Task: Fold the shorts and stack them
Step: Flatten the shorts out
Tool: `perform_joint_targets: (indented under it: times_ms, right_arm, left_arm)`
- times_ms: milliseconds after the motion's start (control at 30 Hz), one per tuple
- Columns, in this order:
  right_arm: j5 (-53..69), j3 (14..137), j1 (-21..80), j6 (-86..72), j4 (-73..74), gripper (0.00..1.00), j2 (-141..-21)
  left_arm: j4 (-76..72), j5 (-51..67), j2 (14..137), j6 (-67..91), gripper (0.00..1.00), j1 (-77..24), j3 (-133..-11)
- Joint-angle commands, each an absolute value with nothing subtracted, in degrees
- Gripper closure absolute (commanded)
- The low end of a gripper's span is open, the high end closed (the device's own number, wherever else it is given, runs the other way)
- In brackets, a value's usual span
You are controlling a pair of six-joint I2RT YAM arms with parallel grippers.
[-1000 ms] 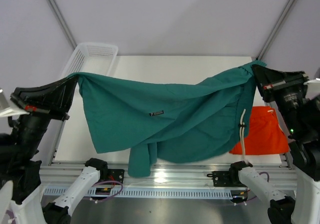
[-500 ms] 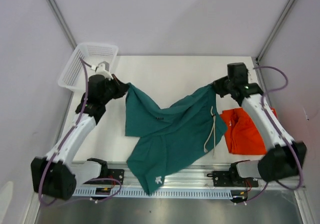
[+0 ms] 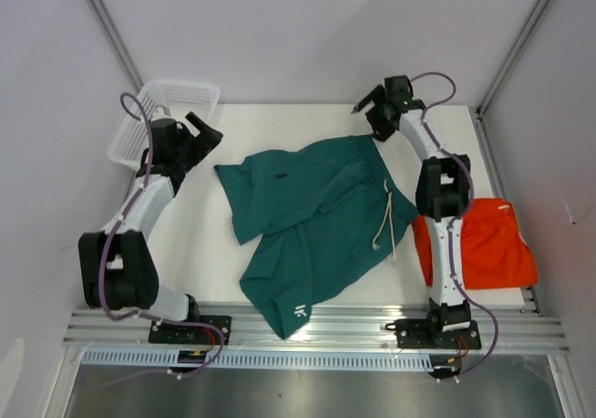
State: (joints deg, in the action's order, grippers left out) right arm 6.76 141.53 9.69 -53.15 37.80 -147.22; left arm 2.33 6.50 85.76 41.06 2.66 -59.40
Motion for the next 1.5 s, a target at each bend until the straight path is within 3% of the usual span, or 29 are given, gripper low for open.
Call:
perform_joint_targets:
  times_ms: [0, 33, 100, 300, 600, 800, 933, 1200, 1467]
  right_arm:
    - [5.5, 110.1, 8.9, -47.6, 25.6, 0.0, -122.1]
    - [4.3, 102.7, 8.6, -47.5, 16.4, 0.01, -112.8]
    - [1.5, 92.4, 7.7, -46.9, 14.7, 0.0, -107.2]
    - [1.9, 85.4, 6.6, -40.8, 23.4, 0.02, -99.9]
    - [-0.7, 67.0, 4.7, -40.7, 18.6, 0.21, -88.1]
    - [5.6, 73.4, 4.5, -33.7, 13.6, 0.42, -95.7]
    - [10.2, 82.2, 4.3, -27.6, 12.3, 0.43, -106.0]
    - [19.5, 97.2, 3.6, -23.1, 11.0, 0.34, -121.4]
    - [31.8, 105.3, 0.6, -21.8, 7.0, 0.39, -131.8]
  left_arm:
    - [5.9, 2.2, 76.4, 37.0, 0.01, 0.6, -61.2]
    - [7.0, 1.4, 75.2, 36.5, 0.01, -0.7, -61.0]
    - [9.0, -1.5, 71.7, 35.1, 0.01, -4.6, -60.2]
    - [12.6, -7.0, 62.4, 34.0, 0.01, -15.0, -54.5]
    - [19.3, -17.4, 53.9, 31.2, 0.01, -29.2, -47.7]
    - [19.6, -23.4, 59.6, 28.2, 0.01, -29.1, -50.1]
    - [17.5, -18.5, 64.2, 28.7, 0.01, -23.4, -51.5]
    - [9.9, -5.5, 70.8, 30.7, 0.02, -8.9, -48.5]
    - [-3.1, 2.1, 76.7, 32.2, 0.12, -6.0, -44.6]
